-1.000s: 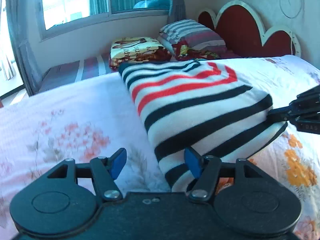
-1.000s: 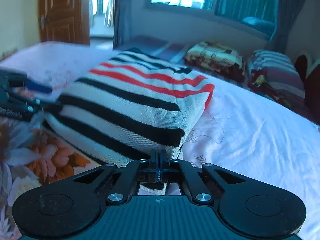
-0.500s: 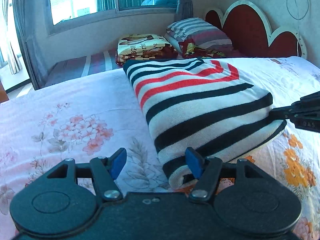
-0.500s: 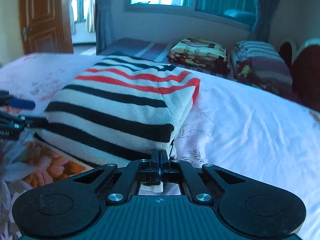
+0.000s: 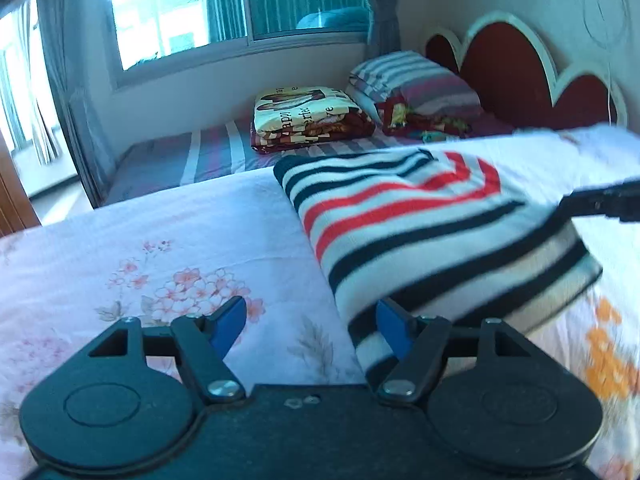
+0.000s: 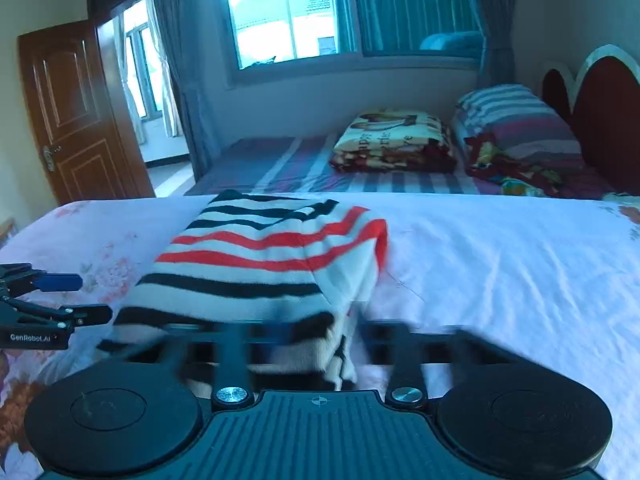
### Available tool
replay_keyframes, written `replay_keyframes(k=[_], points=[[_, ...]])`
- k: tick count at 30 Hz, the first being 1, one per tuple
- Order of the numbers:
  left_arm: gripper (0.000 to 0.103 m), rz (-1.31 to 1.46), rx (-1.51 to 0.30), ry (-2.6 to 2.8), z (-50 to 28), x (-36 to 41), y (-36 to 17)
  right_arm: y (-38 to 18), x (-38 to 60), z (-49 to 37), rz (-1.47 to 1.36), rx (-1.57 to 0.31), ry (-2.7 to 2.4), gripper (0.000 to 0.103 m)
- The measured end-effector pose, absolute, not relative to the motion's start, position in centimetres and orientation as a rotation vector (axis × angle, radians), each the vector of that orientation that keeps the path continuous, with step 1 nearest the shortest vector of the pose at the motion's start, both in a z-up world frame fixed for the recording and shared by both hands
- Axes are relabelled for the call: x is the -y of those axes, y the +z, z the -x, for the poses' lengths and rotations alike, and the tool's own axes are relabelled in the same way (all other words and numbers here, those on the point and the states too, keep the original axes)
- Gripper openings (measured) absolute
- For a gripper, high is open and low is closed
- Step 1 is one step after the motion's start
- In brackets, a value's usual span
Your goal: Fold small clothes
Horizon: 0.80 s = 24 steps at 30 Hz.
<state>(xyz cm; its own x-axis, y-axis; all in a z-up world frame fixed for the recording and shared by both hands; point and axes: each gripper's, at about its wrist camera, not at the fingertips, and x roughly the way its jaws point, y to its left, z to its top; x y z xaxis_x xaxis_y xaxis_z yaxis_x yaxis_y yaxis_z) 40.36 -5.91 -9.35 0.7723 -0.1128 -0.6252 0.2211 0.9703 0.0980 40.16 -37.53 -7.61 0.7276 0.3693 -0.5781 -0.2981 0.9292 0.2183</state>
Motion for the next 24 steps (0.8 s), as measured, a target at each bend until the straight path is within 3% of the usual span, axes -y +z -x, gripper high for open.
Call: replay_keyframes(k=[4, 8, 9, 10, 18, 24], points=[[0.072, -0.132, -0.706, -0.195, -42.2, 5.3, -10.1, -9.8, 36.7, -42.6, -0.064, -0.733, 0.338, 0.010], [0.070, 0.074, -0.737, -0.253, -43.8, 2.6, -9.9, -8.8, 39.0, -43.5, -0.218, -0.747, 0.359, 0.012], [0.070, 0.116, -0.743, -0.270, -44.3, 2.1, -10.0, -8.7, 40.0, -43.6, -0.288, -0.747, 0.363, 0.042], [0.070, 0.159, -0.757, -0.289, -44.8, 1.6, -10.2, -8.9, 41.0, -43.8, -0.356, -0.756, 0.365, 0.082], [0.073, 0.412, -0.912, -0.447, -49.2, 0.6, -12.8, -13.4, 43.6, -46.6, -0.662, -0.923, 0.517, 0.084], [0.074, 0.512, -0.979, -0.527, -52.2, 1.1, -14.9, -13.5, 43.6, -47.7, -0.677, -0.931, 0.555, 0.084]])
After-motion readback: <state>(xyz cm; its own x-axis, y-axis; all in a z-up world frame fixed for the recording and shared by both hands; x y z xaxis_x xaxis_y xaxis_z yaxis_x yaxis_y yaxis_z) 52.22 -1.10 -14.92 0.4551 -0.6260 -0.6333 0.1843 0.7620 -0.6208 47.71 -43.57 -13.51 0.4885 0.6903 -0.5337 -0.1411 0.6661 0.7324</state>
